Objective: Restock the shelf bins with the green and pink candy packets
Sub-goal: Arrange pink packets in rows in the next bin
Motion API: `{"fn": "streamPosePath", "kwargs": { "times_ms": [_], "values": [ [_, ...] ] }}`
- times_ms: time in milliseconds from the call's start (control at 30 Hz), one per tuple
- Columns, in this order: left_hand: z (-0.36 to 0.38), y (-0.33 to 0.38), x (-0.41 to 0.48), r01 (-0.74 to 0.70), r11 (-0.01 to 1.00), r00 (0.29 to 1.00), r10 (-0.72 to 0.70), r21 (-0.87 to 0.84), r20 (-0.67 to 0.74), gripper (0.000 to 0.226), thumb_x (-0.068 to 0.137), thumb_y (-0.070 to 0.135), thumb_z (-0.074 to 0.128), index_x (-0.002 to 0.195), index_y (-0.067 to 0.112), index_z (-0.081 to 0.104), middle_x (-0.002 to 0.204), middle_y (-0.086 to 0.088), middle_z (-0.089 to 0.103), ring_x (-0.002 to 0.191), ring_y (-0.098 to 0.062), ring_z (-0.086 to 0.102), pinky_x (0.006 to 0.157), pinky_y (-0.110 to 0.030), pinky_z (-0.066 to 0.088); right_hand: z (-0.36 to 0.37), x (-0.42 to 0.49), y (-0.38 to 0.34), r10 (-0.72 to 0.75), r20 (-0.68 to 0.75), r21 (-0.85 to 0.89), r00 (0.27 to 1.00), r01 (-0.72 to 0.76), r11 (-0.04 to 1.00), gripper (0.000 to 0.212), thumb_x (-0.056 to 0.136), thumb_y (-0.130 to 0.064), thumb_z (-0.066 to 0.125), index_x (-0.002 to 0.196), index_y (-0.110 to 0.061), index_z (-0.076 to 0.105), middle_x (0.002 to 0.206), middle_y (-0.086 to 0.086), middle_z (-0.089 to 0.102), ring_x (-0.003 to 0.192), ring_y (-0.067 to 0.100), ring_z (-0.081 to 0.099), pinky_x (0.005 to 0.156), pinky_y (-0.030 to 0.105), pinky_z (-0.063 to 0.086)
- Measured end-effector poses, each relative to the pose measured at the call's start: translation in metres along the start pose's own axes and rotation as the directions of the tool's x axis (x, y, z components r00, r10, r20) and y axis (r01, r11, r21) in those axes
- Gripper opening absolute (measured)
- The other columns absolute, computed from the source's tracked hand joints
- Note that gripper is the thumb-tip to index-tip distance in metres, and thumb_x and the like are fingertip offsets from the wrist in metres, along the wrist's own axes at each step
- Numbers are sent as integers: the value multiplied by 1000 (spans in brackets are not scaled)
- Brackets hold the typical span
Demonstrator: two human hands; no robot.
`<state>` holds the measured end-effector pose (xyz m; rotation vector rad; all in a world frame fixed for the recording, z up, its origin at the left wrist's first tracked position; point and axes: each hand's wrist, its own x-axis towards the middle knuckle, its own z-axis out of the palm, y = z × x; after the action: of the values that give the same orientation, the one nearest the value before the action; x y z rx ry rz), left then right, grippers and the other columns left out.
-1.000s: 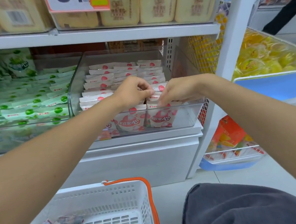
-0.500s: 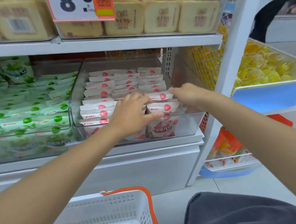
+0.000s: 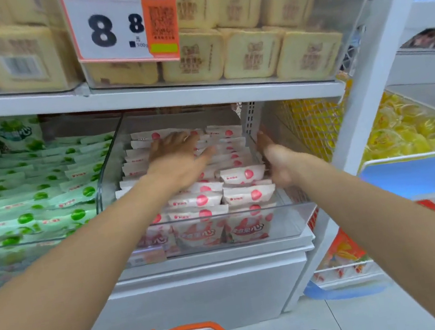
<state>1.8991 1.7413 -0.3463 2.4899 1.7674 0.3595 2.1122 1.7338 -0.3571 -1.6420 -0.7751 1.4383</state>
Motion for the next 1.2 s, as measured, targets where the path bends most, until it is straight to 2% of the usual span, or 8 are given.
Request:
{"fn": "streamPosePath", "kwargs": {
  "times_ms": [200, 367, 533, 633, 733, 833, 1067, 1200],
  "values": [
    [25, -12, 12, 61, 997, 997, -63, -54, -36, 68, 94, 69, 9, 151, 35, 25, 161, 5, 23, 149, -17, 15, 120, -41, 6, 30, 38, -4, -24, 9, 120, 1000, 22, 993, 71, 91, -70, 35, 112, -9, 65, 91, 19, 74, 77, 32, 73, 67, 38, 60],
    [33, -19, 17, 49, 995, 995, -56, -85, -83, 66, 95, 66, 9, 145, 35, 37, 154, 6, 36, 145, -17, 24, 119, -43, 12, 19, 51, -6, -21, 118, 110, 993, 8, 994, 85, 85, -78, 37, 126, -8, 62, 119, 23, 66, 107, 38, 65, 103, 49, 45],
    [31, -18, 15, 45, 994, 994, -54, -95, -95, 66, 95, 66, 11, 143, 32, 41, 152, 5, 40, 143, -18, 28, 118, -42, 13, 29, 74, -27, -138, -80, -11, 987, 138, 990, 92, 80, -85, 30, 125, -11, 60, 120, 19, 66, 106, 33, 66, 100, 46, 48],
    [29, -17, 16, 65, 994, 995, -72, -92, -67, 68, 94, 68, 11, 144, 31, 39, 153, 4, 37, 144, -18, 26, 119, -42, 13, 38, 65, -33, -159, -58, -153, 986, 149, 977, 107, 61, -96, 40, 130, -17, 58, 124, 14, 65, 110, 29, 65, 101, 45, 47],
    [27, -14, 13, 73, 989, 994, -83, -125, -71, 69, 94, 70, 14, 143, 30, 40, 153, 4, 37, 144, -18, 26, 119, -42, 12, 32, 49, -32, -136, 35, -89, 990, 139, 986, 85, 81, -81, 38, 119, -10, 65, 102, 16, 73, 90, 29, 72, 81, 38, 56],
    [21, -14, 9, 60, 982, 997, -67, -178, -35, 67, 95, 69, 15, 147, 31, 36, 158, 4, 30, 147, -16, 20, 121, -41, 6, 25, 37, -30, -119, 62, -5, 991, 120, 993, 87, 84, -80, 33, 126, -9, 60, 113, 20, 69, 101, 33, 68, 88, 41, 53],
    [-2, -14, -64, -44, 992, 999, 44, -121, -6, 76, 91, 73, 6, 149, 31, 33, 155, 1, 35, 143, -18, 30, 119, -52, 16, -7, -20, 3, 205, 209, -286, 956, -140, 948, 68, 95, -64, 32, 128, -12, 61, 125, 13, 65, 122, 30, 57, 110, 49, 37],
    [18, -10, -107, -70, 997, 995, 68, -28, -71, 74, 93, 70, 7, 152, 29, 27, 158, 3, 29, 147, -15, 21, 122, -48, 7, 6, -35, 6, 291, 203, -377, 935, -199, 905, 68, 91, -71, 33, 116, -15, 63, 111, 9, 70, 100, 26, 67, 109, 52, 38]
  ]
}}
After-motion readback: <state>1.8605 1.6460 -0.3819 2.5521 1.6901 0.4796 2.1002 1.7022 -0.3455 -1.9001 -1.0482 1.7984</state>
